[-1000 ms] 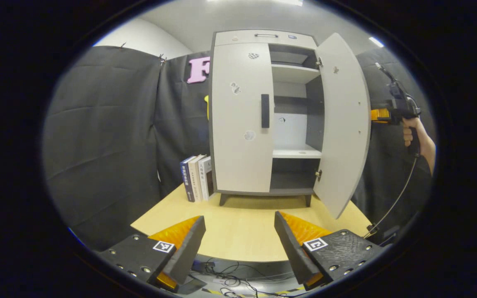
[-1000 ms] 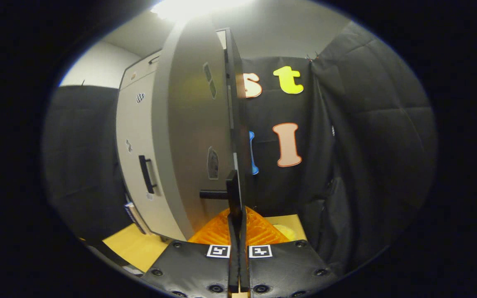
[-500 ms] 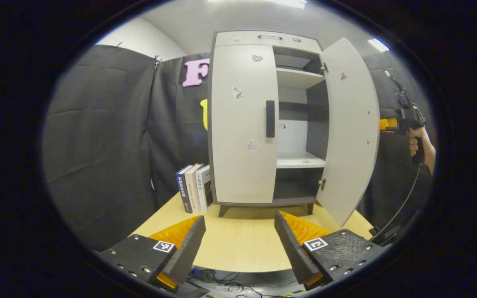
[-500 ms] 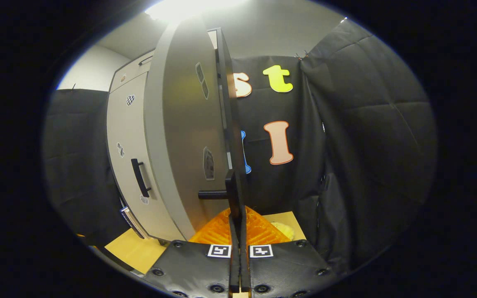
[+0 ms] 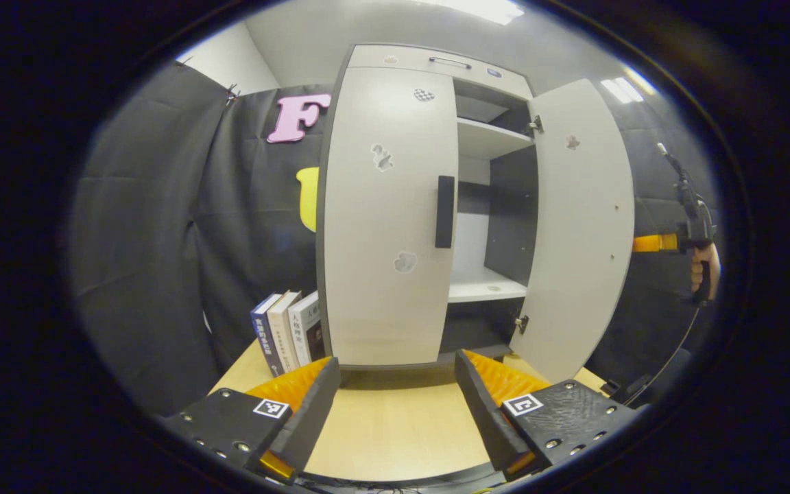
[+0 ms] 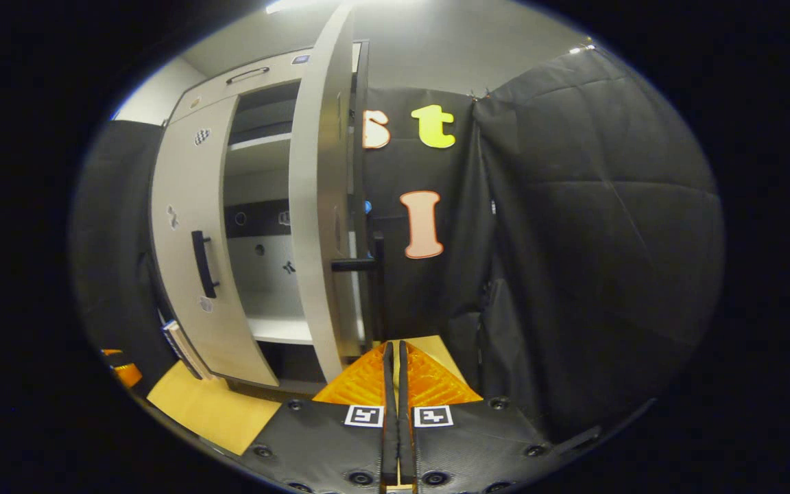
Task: Open the right door of the double-door shoe cabinet with the right hand, and open the left door with the left hand.
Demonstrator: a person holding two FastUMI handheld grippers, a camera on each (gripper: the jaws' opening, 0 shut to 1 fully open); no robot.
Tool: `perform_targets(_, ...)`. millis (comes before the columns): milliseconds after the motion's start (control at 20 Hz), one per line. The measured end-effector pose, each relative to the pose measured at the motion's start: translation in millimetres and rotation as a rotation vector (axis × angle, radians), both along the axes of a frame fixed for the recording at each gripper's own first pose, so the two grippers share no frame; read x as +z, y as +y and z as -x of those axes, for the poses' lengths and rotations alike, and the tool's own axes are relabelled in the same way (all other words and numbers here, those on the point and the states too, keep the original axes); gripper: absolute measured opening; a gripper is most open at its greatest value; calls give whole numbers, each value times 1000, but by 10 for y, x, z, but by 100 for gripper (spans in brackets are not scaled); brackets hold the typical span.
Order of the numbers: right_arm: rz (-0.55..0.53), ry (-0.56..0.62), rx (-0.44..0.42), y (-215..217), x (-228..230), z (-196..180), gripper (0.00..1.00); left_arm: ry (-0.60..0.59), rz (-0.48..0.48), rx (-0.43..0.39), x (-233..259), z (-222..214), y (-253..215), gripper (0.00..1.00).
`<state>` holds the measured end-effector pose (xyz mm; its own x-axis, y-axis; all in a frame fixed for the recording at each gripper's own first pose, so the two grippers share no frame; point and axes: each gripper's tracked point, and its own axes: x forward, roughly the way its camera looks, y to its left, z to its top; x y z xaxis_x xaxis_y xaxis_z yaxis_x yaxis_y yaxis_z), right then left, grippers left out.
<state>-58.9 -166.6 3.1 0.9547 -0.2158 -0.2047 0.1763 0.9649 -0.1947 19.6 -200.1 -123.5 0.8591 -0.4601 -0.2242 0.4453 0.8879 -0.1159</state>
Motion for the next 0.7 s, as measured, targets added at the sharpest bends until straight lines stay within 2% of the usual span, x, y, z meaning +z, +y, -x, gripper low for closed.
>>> perform_targets(100,8,6,-60,-105,-22,197,0,-17,10,-42,70,-241,-105,98)
perform_targets(200,-3,-10,-130,-282,23,406,2,-51,16,-79,192,-446,-261,98)
perform_targets(300,-5,-44,-205,-491,87,591,0,-86,17,-100,323,-644,-419,97)
perform_targets(400,1,-71,-264,-694,156,717,2,-111,28,-110,458,-823,-619,96)
perform_targets(450,-2,-79,-286,-787,184,731,0,-116,38,-105,535,-916,-713,95)
perform_targets(500,-2,-86,-301,-863,208,730,6,-119,53,-104,591,-992,-810,96)
perform_targets(700,2,-110,-347,-1196,245,572,3,-176,70,-80,932,-1300,-1115,98)
